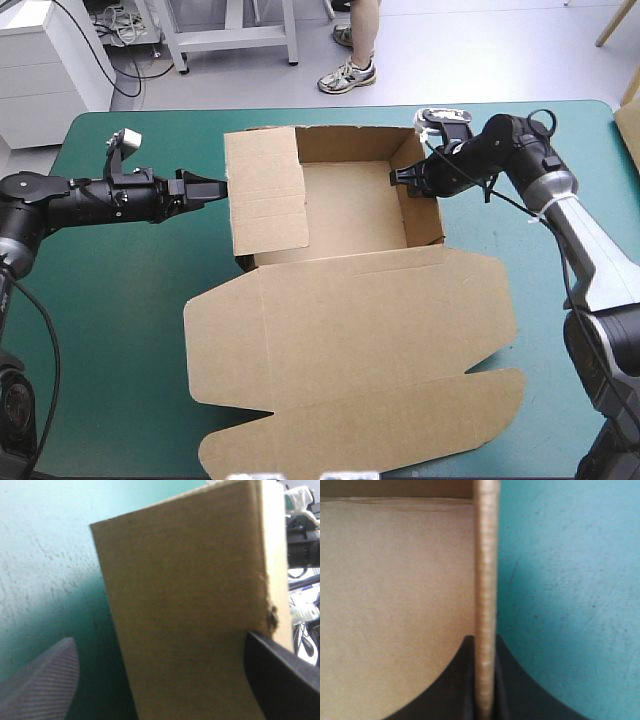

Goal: Fold the box

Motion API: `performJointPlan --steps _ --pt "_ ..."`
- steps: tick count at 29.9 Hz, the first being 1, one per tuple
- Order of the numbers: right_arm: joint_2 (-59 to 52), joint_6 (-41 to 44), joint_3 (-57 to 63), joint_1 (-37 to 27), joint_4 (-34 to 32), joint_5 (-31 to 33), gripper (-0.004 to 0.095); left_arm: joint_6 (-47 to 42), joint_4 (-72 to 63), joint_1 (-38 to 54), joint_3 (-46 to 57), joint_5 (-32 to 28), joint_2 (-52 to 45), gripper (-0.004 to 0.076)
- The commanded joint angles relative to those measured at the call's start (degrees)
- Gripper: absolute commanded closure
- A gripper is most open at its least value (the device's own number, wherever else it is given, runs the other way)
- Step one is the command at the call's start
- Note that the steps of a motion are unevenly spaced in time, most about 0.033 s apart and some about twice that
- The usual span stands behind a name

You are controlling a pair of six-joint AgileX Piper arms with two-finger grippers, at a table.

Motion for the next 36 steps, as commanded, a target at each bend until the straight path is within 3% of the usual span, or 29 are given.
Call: performJointPlan --steps 1,17,27,31,36 --pt "-2.22 1.58 -1.43 1.02 3.5 -4.87 0.0925 -0.42 -4.1 -0.22 -1.62 4.37 -2.36 0.0087" --pt "-0.32 3.46 -1.43 5.68 3.82 -9.12 0.0925 -0.88 0.9 -5.06 -1.62 4.37 -3.24 0.0087" --pt "-0.32 5.88 -1.43 8.74 2.82 -9.6 0.0925 -12.27 11.7 -5.41 -1.62 1.8 -3.24 0.0092" --pt "-0.32 8.2 -1.43 10.61 -0.55 -9.86 0.0925 -18.4 17.56 -5.5 -1.62 -0.52 -3.24 0.0164" --pt "-0.32 10.73 -1.43 13.41 -4.32 -9.73 0.0925 -23.83 25.42 -5.5 -1.62 -1.83 -3.24 0.0311"
